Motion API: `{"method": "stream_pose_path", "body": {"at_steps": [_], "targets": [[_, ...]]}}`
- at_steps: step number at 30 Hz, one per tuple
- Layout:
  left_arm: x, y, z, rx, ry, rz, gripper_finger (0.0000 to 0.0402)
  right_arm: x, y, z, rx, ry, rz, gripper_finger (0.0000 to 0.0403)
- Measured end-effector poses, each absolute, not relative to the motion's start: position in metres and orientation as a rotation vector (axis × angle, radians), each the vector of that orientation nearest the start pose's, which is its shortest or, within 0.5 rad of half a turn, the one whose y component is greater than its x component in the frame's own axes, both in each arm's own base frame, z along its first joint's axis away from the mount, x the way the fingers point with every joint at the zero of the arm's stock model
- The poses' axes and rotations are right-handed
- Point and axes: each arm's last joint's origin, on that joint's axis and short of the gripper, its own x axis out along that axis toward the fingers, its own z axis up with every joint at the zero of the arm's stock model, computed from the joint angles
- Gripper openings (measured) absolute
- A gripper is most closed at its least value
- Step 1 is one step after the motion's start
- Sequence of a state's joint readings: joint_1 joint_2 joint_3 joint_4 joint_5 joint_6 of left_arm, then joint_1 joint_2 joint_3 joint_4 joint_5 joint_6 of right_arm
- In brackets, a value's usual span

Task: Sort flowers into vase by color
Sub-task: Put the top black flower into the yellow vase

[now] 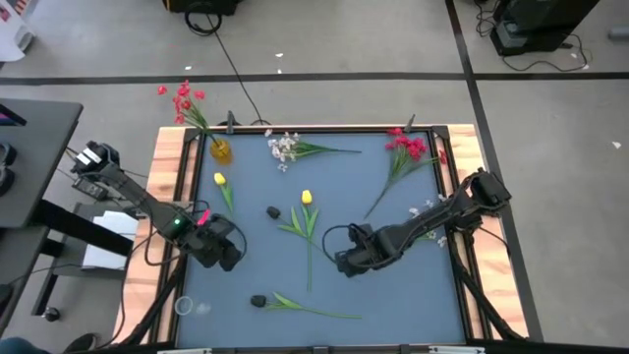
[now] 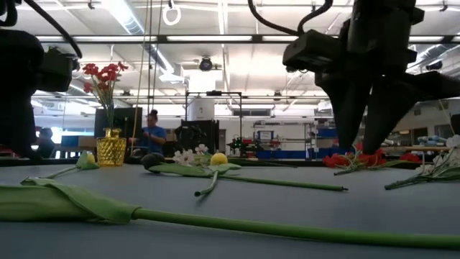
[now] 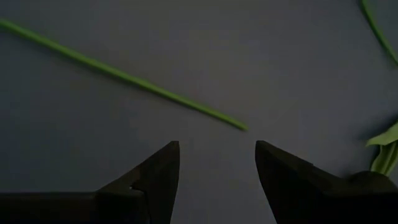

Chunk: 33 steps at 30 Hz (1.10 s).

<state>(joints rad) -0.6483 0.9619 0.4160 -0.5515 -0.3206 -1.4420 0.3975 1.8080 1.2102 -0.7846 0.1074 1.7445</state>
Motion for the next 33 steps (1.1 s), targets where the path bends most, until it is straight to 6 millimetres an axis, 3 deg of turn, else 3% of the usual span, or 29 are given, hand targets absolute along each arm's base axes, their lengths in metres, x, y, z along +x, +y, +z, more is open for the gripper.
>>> {"method": "stream_pose_path", "body": {"at_steps": [3,6,13,20,24,27,33], "targets": [[0.128,-0.084,0.159,-0.814,0.940,0.447,0.0214,0.319,0.124,0.183,1.119,1.084,-0.826,0.0142],[0.130,-0.081,0.159,-0.822,0.934,0.464,0.0214,0.323,0.108,0.192,1.100,1.049,-0.791,0.0142],[0.137,-0.070,0.161,-0.840,0.944,0.466,0.0214,0.306,0.048,0.208,1.053,1.080,-1.056,0.0142],[0.145,-0.056,0.168,-0.866,0.882,0.456,0.0214,0.336,-0.018,0.206,1.051,1.005,-0.804,0.0142],[0.146,-0.048,0.175,-0.922,0.812,0.464,0.0214,0.358,-0.049,0.210,1.005,0.833,-0.610,0.0142],[0.144,-0.042,0.181,-0.920,0.774,0.452,0.0214,0.380,-0.050,0.210,0.920,0.712,-0.424,0.0140],[0.140,-0.038,0.187,-0.854,0.748,0.399,0.0214,0.427,-0.036,0.191,0.653,0.735,-0.287,0.0138]]}}
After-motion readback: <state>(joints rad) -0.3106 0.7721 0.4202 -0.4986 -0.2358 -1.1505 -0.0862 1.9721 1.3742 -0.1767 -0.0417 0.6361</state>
